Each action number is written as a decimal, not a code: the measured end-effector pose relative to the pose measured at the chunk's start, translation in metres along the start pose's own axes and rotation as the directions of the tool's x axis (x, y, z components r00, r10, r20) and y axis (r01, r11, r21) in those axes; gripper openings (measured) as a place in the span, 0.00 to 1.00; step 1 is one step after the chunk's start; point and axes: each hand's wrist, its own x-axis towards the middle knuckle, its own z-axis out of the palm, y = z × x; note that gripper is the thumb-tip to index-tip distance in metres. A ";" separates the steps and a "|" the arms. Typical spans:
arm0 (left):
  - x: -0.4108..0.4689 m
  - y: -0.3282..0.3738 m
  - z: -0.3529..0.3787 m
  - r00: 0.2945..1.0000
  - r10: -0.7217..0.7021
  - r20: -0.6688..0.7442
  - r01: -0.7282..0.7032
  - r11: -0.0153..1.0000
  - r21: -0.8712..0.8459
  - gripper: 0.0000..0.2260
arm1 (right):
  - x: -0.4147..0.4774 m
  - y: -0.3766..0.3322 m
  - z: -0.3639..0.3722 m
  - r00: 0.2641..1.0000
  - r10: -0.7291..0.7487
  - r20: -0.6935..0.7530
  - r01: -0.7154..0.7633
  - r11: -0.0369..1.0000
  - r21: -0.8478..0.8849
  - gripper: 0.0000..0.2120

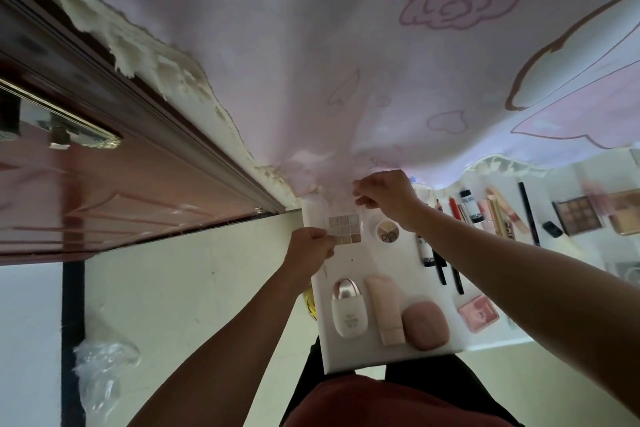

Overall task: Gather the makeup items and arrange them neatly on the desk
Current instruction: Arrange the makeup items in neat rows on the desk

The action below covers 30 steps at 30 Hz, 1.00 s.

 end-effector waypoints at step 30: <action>-0.018 0.010 -0.003 0.997 0.040 -0.068 -0.037 0.999 0.033 0.14 | -0.055 0.034 -0.036 0.982 -0.098 0.158 0.186 0.443 -0.877 0.28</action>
